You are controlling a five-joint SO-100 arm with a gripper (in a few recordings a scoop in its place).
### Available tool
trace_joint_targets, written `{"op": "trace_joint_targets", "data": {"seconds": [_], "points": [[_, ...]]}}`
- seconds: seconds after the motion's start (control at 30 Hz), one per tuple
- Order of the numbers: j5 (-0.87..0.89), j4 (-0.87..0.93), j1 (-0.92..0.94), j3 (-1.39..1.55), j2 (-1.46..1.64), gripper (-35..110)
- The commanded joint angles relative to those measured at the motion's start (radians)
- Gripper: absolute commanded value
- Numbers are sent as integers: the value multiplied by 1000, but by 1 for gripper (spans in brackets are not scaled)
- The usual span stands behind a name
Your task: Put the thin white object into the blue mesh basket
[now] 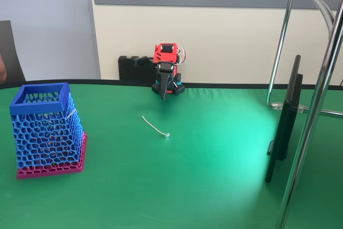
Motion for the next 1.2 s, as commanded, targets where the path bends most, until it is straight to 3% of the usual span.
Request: {"op": "trace_joint_targets", "data": {"seconds": [0.0,1.17], "points": [[0,-2,0,5,8,1],[-15,2,-15,3,8,1]]}}
